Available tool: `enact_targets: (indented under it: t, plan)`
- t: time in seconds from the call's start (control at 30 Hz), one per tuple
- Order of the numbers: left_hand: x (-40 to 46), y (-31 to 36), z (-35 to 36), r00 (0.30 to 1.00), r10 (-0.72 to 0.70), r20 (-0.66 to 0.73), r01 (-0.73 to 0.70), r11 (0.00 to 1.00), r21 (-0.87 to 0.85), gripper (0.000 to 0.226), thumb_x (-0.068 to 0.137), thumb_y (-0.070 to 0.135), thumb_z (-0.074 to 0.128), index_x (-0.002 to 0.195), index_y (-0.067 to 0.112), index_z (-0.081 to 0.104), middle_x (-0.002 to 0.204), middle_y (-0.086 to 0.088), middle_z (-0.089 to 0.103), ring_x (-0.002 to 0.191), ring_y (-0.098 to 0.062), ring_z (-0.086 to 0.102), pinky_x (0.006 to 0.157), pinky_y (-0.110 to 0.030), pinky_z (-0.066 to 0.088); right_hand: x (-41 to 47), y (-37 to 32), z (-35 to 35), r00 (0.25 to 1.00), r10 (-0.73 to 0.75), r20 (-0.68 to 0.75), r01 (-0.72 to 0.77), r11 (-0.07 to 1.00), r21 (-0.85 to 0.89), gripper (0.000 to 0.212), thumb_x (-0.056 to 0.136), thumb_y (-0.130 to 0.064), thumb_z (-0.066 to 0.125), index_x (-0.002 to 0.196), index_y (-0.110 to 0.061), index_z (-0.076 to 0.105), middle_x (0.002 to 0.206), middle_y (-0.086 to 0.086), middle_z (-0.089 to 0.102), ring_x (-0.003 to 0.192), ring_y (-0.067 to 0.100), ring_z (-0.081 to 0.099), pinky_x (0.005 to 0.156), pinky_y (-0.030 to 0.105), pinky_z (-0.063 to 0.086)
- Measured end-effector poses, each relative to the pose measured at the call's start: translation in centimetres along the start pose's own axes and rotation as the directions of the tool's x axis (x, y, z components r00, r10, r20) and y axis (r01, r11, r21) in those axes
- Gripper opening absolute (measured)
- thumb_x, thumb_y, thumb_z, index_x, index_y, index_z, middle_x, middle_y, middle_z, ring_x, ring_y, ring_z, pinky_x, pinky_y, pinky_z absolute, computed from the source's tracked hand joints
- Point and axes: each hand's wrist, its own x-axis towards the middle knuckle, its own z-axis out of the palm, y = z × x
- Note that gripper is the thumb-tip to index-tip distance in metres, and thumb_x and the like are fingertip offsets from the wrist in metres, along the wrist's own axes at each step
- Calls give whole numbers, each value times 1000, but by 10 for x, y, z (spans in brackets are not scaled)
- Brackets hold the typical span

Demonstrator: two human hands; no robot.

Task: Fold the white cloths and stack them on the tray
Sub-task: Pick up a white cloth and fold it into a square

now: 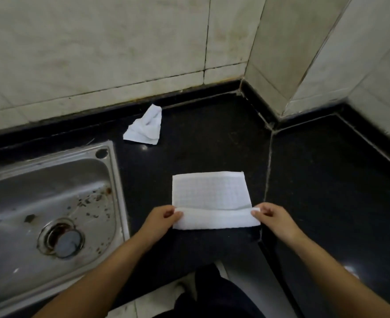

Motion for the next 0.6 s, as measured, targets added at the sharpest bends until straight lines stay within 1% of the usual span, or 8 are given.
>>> enact_targets:
  t: [0.1,0.17,0.23,0.3,0.37,0.47,0.53,0.6]
  plan:
    - [13,17,-3,993,33,-117,-24,997,76,24,92,20,59,69,11,60,68,-2,57,65,-12,51,63,-25,41,27,-17,0,997,-48,-60,48,999,-10,12,89,-12,63,86,-1,65,74,10,54,72,15,50,63,19,41]
    - [29,26,-6,977,44,-211,-15,991,135,23,92,24,58,70,17,58,70,1,57,67,-13,52,62,-25,41,49,-30,5,991,-61,-119,57,998,-33,12,89,-17,62,86,-5,65,79,13,57,75,16,52,66,24,43]
    - [47,32,-8,951,54,-306,5,982,191,22,91,26,57,70,19,56,71,3,55,70,-13,52,61,-24,39,69,-41,11,979,-72,-193,55,994,-93,15,90,-20,60,85,-7,63,88,11,58,79,16,53,68,23,42]
    - [64,36,-7,919,86,-386,30,958,285,21,92,29,55,72,22,54,74,3,54,77,-16,54,66,-27,43,85,-50,17,961,-89,-260,45,984,-171,14,92,-22,56,89,-11,63,98,6,55,85,17,54,75,24,43]
    - [78,37,-2,887,110,-448,76,924,375,18,93,32,53,81,20,58,82,3,55,87,-18,54,79,-34,46,97,-50,21,945,-104,-311,18,964,-266,16,94,-25,53,98,-15,65,108,5,54,95,20,55,88,32,46]
    - [88,34,13,855,114,-505,169,860,481,22,94,33,50,99,15,61,98,-3,56,97,-20,49,88,-36,38,105,-41,27,931,-148,-335,-14,900,-436,19,94,-25,50,104,-16,64,114,7,55,107,23,51,97,41,42]
    - [89,32,20,828,122,-547,195,852,485,21,92,32,53,102,14,58,104,-4,56,101,-22,49,89,-35,35,108,-40,29,929,-179,-322,-21,847,-531,21,93,-21,48,109,-16,61,117,9,54,109,25,48,95,40,38]
    - [85,30,21,798,107,-593,202,880,430,28,88,34,59,108,14,54,108,-5,55,105,-23,48,91,-36,35,111,-47,30,933,-210,-291,-20,779,-627,32,90,-15,48,122,-16,54,125,10,49,116,27,43,96,40,34]
